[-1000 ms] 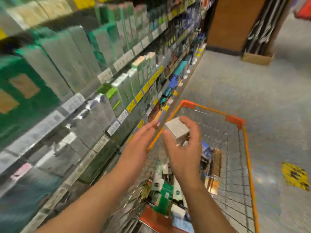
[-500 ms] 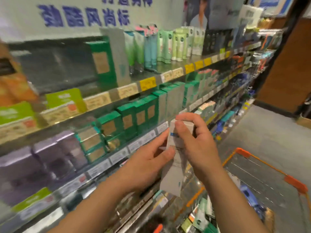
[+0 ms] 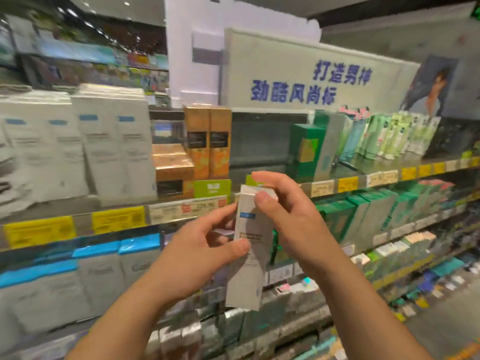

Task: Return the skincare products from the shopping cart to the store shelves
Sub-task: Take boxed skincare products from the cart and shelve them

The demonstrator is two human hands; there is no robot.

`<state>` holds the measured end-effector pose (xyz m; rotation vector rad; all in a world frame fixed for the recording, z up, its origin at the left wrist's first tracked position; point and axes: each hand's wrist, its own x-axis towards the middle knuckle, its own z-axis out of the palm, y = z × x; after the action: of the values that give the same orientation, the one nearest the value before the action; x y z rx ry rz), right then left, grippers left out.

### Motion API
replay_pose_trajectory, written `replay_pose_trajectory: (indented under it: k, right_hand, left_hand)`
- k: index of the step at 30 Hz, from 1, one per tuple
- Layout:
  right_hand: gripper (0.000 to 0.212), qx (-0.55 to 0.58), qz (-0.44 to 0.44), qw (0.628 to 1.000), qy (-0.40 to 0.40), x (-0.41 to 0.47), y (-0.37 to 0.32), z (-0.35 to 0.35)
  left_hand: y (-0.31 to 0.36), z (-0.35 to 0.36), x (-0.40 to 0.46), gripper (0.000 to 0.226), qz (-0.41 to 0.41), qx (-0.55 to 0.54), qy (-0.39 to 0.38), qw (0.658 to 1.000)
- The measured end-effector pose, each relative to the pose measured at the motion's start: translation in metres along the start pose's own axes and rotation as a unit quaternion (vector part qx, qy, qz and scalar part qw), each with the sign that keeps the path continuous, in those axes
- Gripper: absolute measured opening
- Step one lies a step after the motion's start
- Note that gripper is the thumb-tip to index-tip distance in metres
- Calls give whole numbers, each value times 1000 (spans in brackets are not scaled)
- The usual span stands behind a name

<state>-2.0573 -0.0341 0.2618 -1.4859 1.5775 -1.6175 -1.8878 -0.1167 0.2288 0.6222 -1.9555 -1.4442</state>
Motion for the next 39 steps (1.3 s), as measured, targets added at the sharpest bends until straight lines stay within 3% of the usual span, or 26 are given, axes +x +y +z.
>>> replay_pose_trajectory:
  k: [10, 17, 21, 25, 32, 39]
  right_hand:
    - [58, -89, -79, 983, -138, 53, -66, 80]
    - [32, -179, -125, 949, -229, 95, -117, 125]
    - [42, -249, -189, 926, -211, 110, -148, 147]
    - [33, -285, -218, 914, -188, 129, -166, 162]
    - [27, -322, -252, 898, -163, 156, -183, 182]
    - [32, -374, -271, 872, -165, 176, -179, 197]
  left_hand:
    - [32, -102, -55, 52, 19, -12, 118, 993]
    - [42, -151, -70, 49, 44, 24, 185, 981]
    - [46, -171, -71, 63, 74, 46, 221, 971]
    - [44, -182, -69, 47, 97, 60, 259, 959]
    - [38, -193, -73, 47, 99, 95, 302, 943]
    - [26, -202, -70, 66, 71, 122, 296, 945]
